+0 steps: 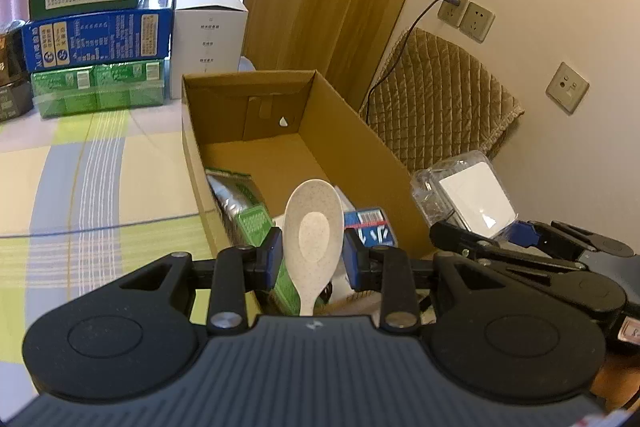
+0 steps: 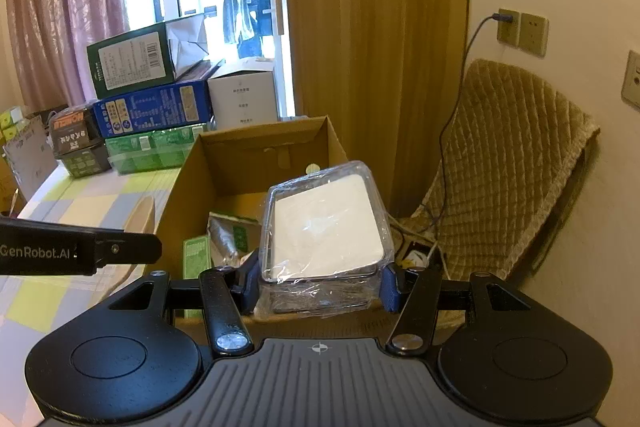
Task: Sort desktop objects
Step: 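Lower the spoon and clear box into the cardboard box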
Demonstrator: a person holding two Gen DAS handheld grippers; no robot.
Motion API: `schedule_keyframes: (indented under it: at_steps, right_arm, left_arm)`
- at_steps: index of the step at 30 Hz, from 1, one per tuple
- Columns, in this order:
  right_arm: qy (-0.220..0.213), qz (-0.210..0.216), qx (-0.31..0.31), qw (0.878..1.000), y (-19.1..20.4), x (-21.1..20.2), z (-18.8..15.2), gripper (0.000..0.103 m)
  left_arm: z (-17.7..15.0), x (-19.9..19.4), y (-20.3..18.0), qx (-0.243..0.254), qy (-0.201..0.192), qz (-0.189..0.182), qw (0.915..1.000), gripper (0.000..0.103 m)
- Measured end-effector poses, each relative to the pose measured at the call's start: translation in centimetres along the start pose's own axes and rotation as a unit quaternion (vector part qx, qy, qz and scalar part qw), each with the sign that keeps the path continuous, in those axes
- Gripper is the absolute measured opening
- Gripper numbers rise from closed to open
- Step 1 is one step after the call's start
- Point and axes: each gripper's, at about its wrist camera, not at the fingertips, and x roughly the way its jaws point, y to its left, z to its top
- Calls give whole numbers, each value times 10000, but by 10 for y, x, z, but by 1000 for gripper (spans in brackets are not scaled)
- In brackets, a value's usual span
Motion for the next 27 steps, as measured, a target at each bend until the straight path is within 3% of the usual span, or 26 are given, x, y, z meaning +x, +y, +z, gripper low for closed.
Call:
schedule_keyframes:
  at_steps: [27]
  right_arm:
    - [42,151,-49,9999,-10,51,42,53]
  left_arm:
    - [50,43,12,-243,-21,17,9997,27]
